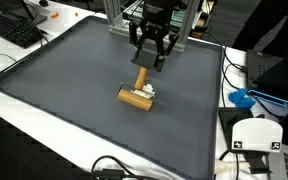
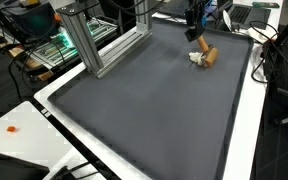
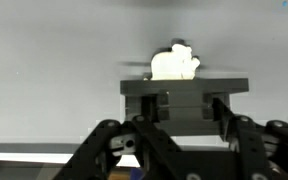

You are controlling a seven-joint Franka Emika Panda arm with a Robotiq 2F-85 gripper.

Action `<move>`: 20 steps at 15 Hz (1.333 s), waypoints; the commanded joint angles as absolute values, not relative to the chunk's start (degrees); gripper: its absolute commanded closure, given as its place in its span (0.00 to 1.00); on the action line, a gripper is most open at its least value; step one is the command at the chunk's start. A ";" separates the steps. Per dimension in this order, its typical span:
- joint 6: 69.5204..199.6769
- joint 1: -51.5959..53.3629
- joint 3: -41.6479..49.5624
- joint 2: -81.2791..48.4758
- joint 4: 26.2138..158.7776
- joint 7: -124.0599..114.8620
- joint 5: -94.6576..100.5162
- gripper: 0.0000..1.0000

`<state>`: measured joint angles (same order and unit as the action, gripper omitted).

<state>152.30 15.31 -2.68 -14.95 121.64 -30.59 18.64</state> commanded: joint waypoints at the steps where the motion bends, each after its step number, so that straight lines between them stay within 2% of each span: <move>1: 148.85 15.33 -2.96 -14.83 121.91 -28.28 15.90 0.64; 20: 132.38 14.39 -6.16 -12.60 120.31 -20.12 9.33 0.64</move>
